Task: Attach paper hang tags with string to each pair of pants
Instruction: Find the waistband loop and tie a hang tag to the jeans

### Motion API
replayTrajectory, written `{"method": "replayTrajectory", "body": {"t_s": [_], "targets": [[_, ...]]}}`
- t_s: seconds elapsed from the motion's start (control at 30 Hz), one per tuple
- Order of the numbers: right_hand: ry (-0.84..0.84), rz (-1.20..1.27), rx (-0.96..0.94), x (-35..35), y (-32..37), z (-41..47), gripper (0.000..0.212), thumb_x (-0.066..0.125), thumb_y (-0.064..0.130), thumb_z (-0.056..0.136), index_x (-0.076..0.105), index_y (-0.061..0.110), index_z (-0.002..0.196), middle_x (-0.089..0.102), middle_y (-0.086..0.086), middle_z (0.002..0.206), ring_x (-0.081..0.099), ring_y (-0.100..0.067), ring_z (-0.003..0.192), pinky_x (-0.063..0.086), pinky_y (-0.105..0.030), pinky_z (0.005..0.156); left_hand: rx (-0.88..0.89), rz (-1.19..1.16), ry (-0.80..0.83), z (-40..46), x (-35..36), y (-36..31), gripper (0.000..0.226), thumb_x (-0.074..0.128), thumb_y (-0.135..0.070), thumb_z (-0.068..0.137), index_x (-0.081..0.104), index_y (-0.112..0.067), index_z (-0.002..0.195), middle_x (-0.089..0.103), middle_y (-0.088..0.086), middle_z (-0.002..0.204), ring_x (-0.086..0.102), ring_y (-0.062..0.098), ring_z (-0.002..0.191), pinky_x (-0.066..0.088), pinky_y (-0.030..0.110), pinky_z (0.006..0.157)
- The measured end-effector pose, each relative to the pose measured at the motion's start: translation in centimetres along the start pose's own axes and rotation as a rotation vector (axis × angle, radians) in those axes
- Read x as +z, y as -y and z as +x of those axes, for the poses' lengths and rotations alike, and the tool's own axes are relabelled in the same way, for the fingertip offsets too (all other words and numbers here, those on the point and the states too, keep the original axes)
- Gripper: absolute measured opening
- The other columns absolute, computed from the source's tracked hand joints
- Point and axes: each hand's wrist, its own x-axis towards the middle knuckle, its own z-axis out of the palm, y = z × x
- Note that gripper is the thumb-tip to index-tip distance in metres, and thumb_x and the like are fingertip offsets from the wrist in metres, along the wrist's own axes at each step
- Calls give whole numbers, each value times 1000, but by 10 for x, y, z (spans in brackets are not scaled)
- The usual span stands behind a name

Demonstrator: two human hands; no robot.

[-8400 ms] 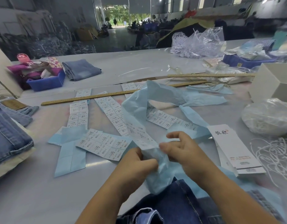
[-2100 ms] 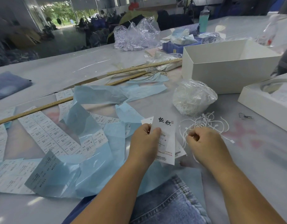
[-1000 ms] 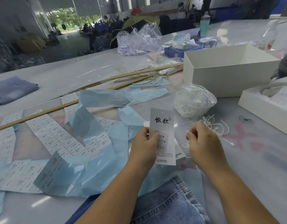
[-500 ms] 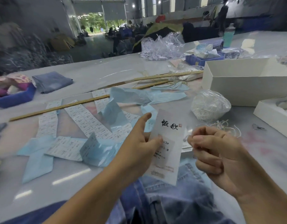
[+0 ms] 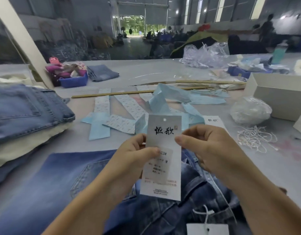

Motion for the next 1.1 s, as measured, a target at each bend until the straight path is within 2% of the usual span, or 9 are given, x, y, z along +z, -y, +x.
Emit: {"method": "replayTrajectory", "body": {"t_s": [0.1,0.2,0.3,0.4,0.53,0.63,0.8,1.0,1.1], "targets": [[-4,-26,31,14,-4,-8,7,77,13,82,74,11,87,76,-4,80,69,-6,60,58,-27,60,-31,61,96,-12,0,11,28,66,-4,85,67,-9,112,75,10,103,72,21,87,56,27,67],[-60,-118,43,13,-9,-16,10,76,9,81,75,17,87,77,5,82,74,-14,76,60,-42,77,-41,179,191,-18,-1,16,33,53,-11,83,70,-13,112,74,7,105,69,18,89,52,27,72],[-82,-98,59,8,-10,-23,13,75,3,81,75,15,85,77,0,81,74,-20,77,60,-46,78,-50,299,352,-21,-2,12,58,47,-11,68,64,-20,123,71,2,115,66,14,98,49,25,80],[-124,-70,70,-1,-11,-28,13,75,0,79,75,13,84,77,-2,81,74,-24,79,60,-42,76,-15,634,504,-22,-4,7,58,61,-22,72,55,-49,123,64,-22,116,63,-3,99,47,16,85],[-156,-22,93,-8,-14,-35,12,73,2,83,72,13,87,77,0,82,75,-21,78,59,-36,69,-34,784,424,-22,-3,5,48,73,-45,69,58,-50,114,62,-24,114,61,-4,103,49,26,95],[-175,-16,82,-9,-17,-39,12,73,5,83,73,15,90,77,3,85,75,-17,80,56,-33,72,68,906,369,-23,-1,7,32,71,-39,80,62,-43,111,65,-25,105,61,-6,94,50,19,85],[-192,40,85,-13,-23,-44,8,74,6,82,75,13,86,77,-3,87,74,-23,84,55,-40,78,10,855,401,-22,-8,11,28,68,-37,88,59,-48,113,66,-21,104,62,-4,92,49,14,81],[-168,157,101,-17,-22,-47,7,72,1,80,75,6,84,77,-10,89,74,-30,85,55,-43,80,-10,820,407,-12,-10,13,18,64,-28,94,62,-36,111,68,-3,103,62,12,90,47,40,95],[-106,147,85,-16,-23,-49,7,73,1,80,73,5,86,77,-10,88,75,-29,83,58,-38,73,-16,808,398,-12,-4,16,30,71,-51,81,60,-41,108,67,0,101,60,12,83,49,47,91]]}}
